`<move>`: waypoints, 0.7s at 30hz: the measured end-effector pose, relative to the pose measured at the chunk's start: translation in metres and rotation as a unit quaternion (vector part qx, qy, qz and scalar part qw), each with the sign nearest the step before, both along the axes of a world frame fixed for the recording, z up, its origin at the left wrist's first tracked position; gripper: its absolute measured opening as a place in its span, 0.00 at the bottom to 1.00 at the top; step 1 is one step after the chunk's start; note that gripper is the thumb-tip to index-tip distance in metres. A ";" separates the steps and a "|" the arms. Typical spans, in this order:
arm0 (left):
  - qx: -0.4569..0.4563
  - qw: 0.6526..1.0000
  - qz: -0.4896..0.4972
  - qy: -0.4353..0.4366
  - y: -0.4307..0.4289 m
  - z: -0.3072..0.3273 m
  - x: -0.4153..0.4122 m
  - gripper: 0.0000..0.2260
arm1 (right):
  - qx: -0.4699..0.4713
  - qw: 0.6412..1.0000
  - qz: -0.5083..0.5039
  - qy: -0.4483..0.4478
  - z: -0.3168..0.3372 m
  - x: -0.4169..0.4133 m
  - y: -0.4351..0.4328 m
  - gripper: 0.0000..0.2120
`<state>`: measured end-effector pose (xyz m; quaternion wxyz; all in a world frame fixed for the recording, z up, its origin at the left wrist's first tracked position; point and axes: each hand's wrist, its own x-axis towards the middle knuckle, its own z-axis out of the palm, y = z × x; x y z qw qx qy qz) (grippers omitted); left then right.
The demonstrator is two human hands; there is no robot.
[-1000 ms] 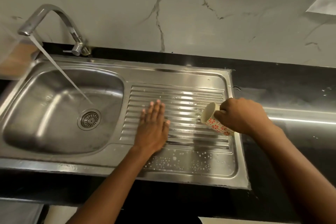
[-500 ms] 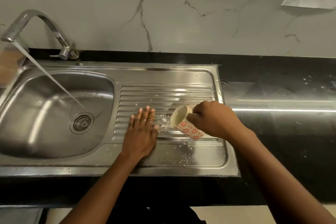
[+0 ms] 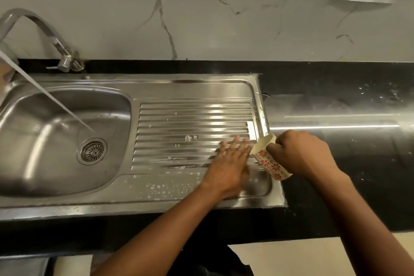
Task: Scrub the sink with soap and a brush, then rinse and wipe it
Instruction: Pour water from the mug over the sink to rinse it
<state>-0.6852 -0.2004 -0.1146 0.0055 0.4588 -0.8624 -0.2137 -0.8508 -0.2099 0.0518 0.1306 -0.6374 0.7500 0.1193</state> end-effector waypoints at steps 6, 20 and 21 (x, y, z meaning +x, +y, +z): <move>-0.014 0.999 -0.033 0.004 0.004 -0.011 -0.017 0.32 | -0.009 0.997 0.065 0.030 0.000 0.032 0.008 0.14; 0.022 0.969 0.231 -0.082 0.032 -0.015 0.107 0.31 | -0.043 0.992 0.122 -0.011 -0.005 0.045 0.011 0.19; 0.028 0.965 0.248 -0.085 0.031 -0.013 0.111 0.32 | -0.044 0.993 0.113 -0.017 -0.006 0.041 0.010 0.19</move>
